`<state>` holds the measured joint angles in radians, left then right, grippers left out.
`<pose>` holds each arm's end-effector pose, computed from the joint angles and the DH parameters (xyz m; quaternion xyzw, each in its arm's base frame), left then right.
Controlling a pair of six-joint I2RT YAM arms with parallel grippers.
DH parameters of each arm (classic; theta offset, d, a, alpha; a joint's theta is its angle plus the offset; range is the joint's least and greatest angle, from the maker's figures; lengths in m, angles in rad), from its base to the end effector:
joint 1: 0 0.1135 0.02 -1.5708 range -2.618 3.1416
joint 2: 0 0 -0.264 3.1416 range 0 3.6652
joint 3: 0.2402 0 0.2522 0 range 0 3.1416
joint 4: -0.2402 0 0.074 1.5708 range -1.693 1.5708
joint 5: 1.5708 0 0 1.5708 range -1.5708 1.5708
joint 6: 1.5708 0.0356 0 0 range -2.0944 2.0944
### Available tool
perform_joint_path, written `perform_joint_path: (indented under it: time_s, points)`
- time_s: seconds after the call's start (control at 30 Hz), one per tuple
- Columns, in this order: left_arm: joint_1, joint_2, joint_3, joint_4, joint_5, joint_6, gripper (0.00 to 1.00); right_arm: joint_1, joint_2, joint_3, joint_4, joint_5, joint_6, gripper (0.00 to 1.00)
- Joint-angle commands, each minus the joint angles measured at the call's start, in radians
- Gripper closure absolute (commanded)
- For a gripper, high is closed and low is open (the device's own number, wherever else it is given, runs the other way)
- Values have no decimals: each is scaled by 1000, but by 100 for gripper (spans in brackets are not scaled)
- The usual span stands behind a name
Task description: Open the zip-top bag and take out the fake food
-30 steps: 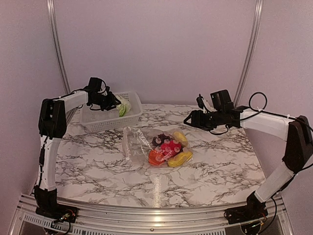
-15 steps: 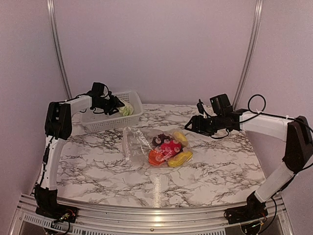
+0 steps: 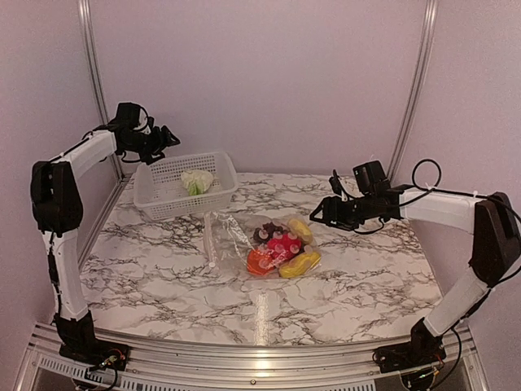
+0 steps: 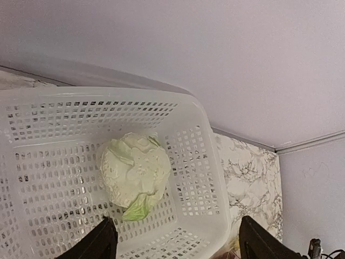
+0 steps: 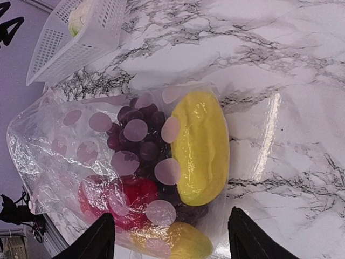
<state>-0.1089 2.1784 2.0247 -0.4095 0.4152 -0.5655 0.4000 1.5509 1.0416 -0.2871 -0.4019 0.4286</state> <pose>0.5075 -0.0699 0.2951 -0.0970 0.8572 -0.3266 0.3861 0.3009 0.1423 0.2341 -0.0624 0.9083 0.3181 0.2643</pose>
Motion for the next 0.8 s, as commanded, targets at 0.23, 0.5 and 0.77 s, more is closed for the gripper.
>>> perform_joint_path:
  time_s: [0.23,0.5,0.77]
  points:
    - [-34,-526,-532,-97,27,217,19,-50,218,81,12,-207,-12,31]
    - [-81,-814,-966,26,107,175,24,-50,290,71,41,-263,-2,48]
    - [-245,-893,-1181,233,185,39,51,-50,286,29,66,-288,-12,94]
